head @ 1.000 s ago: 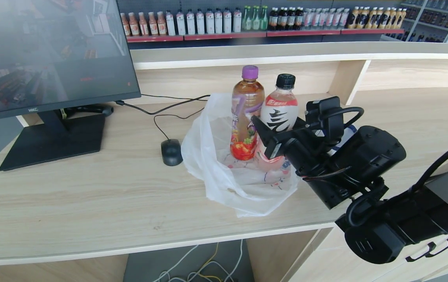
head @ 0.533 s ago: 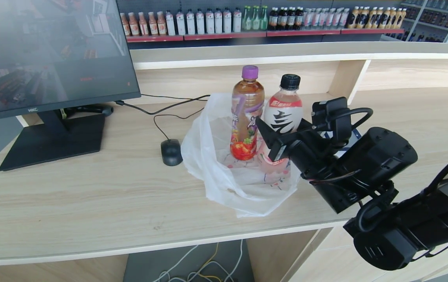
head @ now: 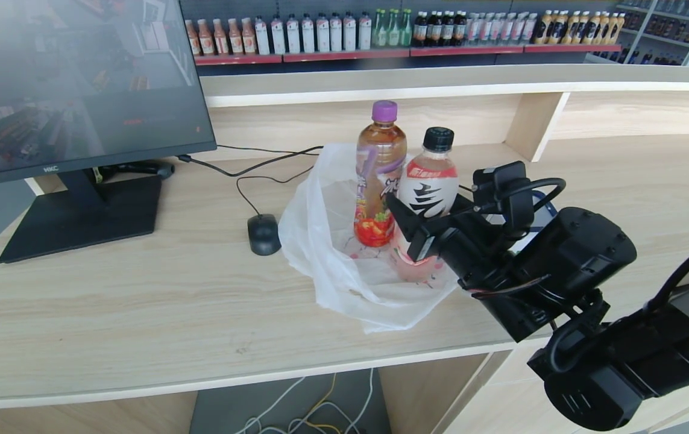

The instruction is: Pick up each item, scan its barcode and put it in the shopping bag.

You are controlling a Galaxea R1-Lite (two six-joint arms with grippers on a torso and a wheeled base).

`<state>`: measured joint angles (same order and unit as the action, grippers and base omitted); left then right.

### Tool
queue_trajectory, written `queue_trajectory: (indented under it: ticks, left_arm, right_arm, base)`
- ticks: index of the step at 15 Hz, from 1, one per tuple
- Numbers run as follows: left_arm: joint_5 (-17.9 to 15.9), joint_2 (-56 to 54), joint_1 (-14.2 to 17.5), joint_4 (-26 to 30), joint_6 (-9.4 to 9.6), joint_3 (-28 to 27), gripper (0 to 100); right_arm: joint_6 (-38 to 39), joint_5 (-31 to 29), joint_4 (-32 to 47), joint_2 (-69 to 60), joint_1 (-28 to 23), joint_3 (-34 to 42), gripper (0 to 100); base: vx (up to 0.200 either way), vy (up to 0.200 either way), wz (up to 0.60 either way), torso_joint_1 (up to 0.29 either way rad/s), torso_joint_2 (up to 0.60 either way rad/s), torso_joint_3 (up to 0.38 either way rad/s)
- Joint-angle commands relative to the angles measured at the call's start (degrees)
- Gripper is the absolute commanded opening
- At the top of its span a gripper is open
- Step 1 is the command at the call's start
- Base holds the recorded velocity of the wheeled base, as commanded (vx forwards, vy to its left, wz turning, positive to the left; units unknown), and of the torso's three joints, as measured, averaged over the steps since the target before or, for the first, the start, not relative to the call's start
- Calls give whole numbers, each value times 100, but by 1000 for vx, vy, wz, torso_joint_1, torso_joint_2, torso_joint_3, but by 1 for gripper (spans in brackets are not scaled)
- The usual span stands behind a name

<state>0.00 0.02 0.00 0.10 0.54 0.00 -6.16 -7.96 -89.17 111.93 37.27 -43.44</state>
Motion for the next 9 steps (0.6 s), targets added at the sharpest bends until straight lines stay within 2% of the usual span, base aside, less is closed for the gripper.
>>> queue_trajectory:
  ticks: [1, 9]
  left_arm:
    - [0, -2, 0, -1, -1, 0, 100]
    - [0, 6, 0, -1, -1, 0, 100]
  right_arm:
    - [18, -4, 5, 109, 17, 2, 0]
    - [18, 5, 5, 188, 35, 10, 0]
  base:
    - [0, 0, 0, 0, 0, 0]
    - [0, 0, 0, 0, 0, 0]
